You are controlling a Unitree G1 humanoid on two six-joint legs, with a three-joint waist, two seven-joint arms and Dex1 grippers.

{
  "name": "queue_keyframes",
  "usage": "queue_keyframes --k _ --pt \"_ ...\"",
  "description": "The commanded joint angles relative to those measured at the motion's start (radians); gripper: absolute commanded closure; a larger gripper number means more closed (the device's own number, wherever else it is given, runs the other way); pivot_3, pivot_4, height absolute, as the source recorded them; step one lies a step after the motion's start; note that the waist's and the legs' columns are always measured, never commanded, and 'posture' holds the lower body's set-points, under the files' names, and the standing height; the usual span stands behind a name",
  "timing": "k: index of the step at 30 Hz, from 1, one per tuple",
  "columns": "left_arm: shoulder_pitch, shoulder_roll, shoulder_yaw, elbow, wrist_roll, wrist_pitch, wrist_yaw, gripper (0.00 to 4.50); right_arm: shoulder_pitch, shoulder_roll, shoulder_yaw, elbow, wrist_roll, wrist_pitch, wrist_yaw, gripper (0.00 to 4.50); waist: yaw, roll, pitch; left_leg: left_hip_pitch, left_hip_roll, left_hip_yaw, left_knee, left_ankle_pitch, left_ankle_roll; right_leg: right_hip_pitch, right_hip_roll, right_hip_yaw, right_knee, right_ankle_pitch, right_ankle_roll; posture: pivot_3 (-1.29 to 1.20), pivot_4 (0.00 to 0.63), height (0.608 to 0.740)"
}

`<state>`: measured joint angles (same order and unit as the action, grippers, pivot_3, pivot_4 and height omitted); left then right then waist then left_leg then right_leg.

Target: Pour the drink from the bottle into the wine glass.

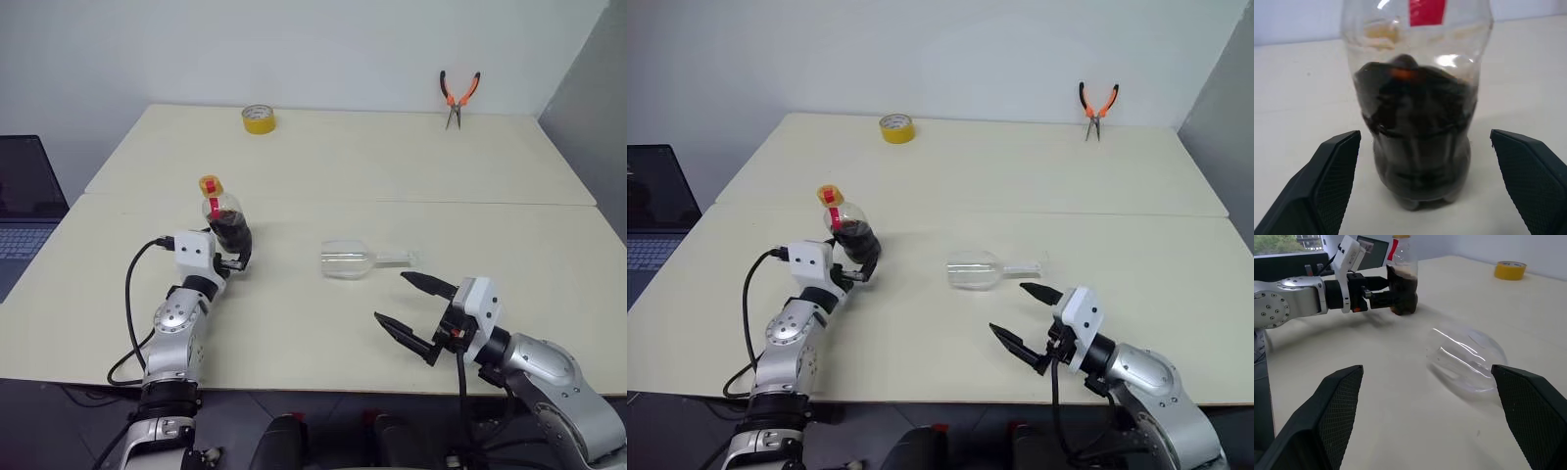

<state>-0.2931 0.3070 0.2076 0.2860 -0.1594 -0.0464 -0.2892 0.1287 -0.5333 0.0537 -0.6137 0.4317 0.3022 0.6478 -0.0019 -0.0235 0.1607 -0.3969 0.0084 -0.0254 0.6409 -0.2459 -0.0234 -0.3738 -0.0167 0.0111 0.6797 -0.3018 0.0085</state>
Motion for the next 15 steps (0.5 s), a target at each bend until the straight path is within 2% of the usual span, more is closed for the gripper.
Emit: queue_keyframes --k 1,15 --pt "-0.025 -0.001 0.020 0.001 -0.009 0.014 0.030 0.02 -0.029 0.015 -0.025 -0.023 0.019 -0.004 -0.014 0.00 0.000 0.000 0.000 0.000 0.000 0.000 0.000 0.000 0.000 0.000 0.000 0.000 0.000 0.000 0.000 0.00 0.150 0.740" --pt "-0.146 0.013 -0.001 0.146 -0.050 0.053 -0.077 0.02 -0.126 0.034 -0.020 -0.042 0.034 0.036 -0.044 0.00 0.000 0.000 0.000 -0.001 0.000 0.000 0.002 0.000 0.000 0.000 0.000 0.000 0.000 0.000 0.000 0.00 0.150 0.740"
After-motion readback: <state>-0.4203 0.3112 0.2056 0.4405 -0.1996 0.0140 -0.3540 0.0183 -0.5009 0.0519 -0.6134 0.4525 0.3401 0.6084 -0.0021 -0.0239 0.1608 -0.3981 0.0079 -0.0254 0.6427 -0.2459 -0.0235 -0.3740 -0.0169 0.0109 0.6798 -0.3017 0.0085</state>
